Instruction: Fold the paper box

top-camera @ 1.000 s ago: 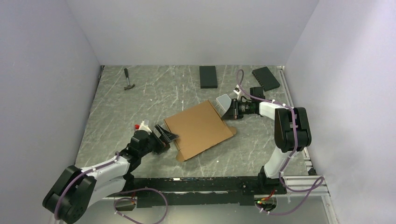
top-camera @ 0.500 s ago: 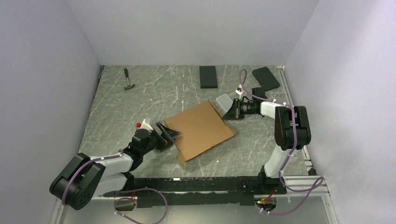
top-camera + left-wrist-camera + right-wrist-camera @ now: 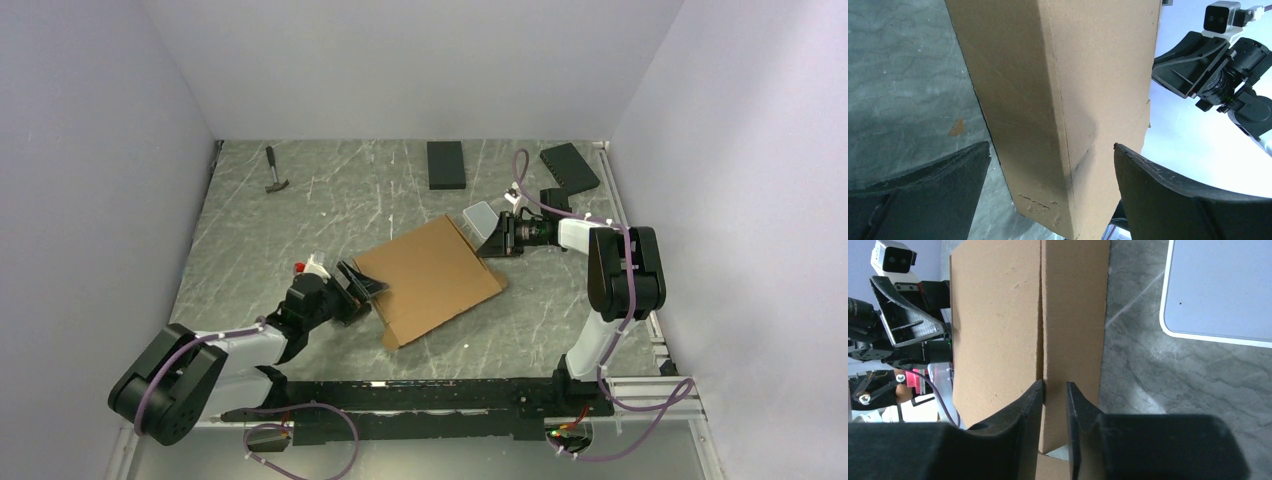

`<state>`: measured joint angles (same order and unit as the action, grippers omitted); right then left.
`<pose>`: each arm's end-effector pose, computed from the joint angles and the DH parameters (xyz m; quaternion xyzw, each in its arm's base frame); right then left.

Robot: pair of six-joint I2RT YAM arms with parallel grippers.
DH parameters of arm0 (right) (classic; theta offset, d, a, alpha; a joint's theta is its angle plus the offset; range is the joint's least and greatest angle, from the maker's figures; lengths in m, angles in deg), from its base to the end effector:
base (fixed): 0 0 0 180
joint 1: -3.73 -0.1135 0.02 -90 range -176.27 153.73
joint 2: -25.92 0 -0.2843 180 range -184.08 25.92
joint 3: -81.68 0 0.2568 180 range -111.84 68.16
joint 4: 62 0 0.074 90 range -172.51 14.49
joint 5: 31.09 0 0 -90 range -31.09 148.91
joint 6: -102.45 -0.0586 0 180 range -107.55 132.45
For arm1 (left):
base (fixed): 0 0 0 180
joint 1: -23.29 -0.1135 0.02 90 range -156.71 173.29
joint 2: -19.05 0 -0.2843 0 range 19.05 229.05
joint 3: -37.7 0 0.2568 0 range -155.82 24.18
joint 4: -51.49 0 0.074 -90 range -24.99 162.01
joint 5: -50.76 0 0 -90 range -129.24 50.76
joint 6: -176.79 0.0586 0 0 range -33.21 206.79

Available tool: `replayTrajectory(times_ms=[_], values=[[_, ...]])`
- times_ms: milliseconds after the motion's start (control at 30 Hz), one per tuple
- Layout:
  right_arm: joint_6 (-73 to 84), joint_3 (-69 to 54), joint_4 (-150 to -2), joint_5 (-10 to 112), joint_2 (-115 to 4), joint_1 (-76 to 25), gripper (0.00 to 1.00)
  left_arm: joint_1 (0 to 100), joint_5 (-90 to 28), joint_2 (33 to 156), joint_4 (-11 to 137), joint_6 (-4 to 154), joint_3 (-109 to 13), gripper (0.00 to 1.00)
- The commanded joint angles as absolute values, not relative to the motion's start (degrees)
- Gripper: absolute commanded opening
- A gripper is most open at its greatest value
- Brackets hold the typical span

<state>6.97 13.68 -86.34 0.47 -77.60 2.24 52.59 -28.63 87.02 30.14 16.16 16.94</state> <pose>0.3466 0.0590 0.1502 -0.0975 0.8466 0.4843 0.1978 0.1746 -0.1103 0.1312 -0.2518 0.8068 -0.4552 0.2801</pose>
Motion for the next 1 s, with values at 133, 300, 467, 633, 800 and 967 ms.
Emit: replayTrajectory(times_ms=[133,300,467,633,800,967], values=[[9.02,15.21,-84.44,0.59,-76.84,3.32,0.41,52.99,-29.79,85.52,33.64,17.15,15.31,0.99],[9.06,15.17,-84.17,-0.96,-75.93,2.88,0.5,52.95,-29.73,85.41,33.63,17.44,15.44,0.99],[8.76,15.07,-83.46,-1.89,-75.19,2.5,0.57,52.99,-29.45,85.32,33.42,18.17,15.33,0.99],[9.62,13.61,-85.34,1.44,-75.34,1.52,0.6,52.99,-29.24,85.26,33.7,18.68,15.17,0.98],[8.82,13.83,-84.71,4.09,-74.37,1.48,0.6,52.99,-30.47,84.44,36.95,18.69,14.94,0.91],[10.44,12.24,-87.18,6.04,-76.94,-0.89,0.6,52.99,-30.08,84.61,37.77,19.36,14.17,0.9]])
